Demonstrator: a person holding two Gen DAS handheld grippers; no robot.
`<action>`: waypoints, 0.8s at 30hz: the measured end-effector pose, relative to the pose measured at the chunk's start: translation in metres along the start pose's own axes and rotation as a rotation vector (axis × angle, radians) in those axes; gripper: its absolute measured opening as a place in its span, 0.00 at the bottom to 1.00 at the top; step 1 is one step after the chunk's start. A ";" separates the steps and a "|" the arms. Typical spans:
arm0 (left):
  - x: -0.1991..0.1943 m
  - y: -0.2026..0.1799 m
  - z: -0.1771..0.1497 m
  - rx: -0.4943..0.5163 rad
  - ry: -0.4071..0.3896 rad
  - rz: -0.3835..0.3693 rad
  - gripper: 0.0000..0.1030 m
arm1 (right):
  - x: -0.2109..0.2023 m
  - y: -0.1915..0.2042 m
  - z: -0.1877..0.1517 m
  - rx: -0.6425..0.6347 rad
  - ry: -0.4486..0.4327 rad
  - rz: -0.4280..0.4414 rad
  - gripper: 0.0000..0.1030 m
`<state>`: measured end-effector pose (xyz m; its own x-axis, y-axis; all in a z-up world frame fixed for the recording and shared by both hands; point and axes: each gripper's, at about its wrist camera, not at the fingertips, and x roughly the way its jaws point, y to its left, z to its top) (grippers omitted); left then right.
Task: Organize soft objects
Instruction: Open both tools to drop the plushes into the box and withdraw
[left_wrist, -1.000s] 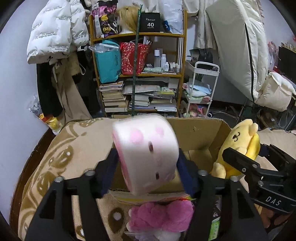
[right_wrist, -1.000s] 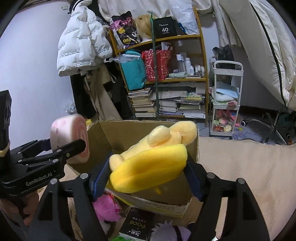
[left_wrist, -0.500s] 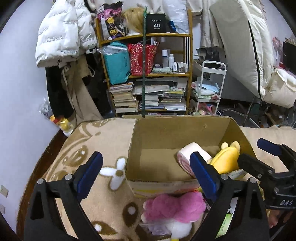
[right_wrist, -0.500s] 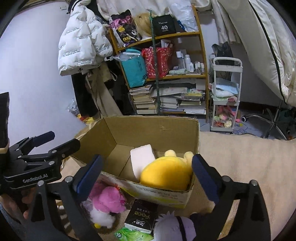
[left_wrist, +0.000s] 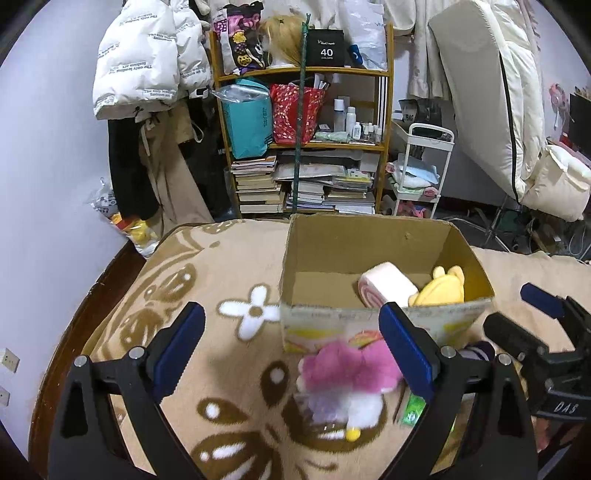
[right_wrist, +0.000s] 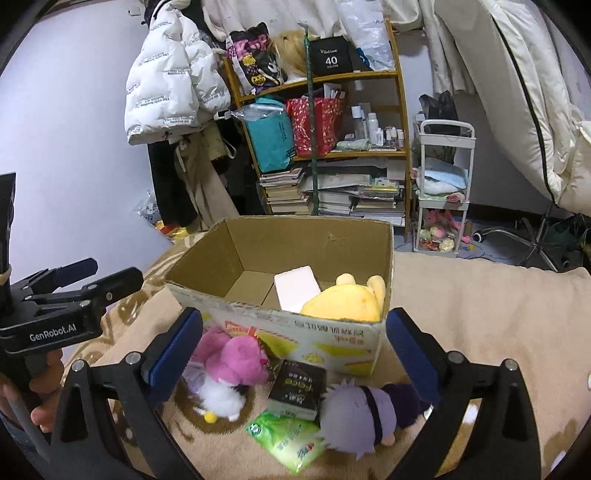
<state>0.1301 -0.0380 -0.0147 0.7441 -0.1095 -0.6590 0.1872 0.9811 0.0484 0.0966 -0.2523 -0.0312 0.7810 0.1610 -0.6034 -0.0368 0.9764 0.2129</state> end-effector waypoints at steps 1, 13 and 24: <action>-0.005 0.001 -0.002 -0.002 0.000 0.002 0.91 | -0.005 0.001 -0.001 -0.003 -0.002 -0.001 1.00; -0.051 0.009 -0.033 -0.017 0.017 0.018 0.91 | -0.054 0.004 -0.015 -0.005 -0.043 -0.011 1.00; -0.058 0.009 -0.047 -0.019 0.050 0.023 0.92 | -0.067 -0.006 -0.032 0.060 -0.026 -0.035 1.00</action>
<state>0.0580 -0.0147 -0.0114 0.7147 -0.0789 -0.6949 0.1579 0.9862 0.0505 0.0243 -0.2639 -0.0168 0.7972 0.1222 -0.5912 0.0278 0.9708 0.2383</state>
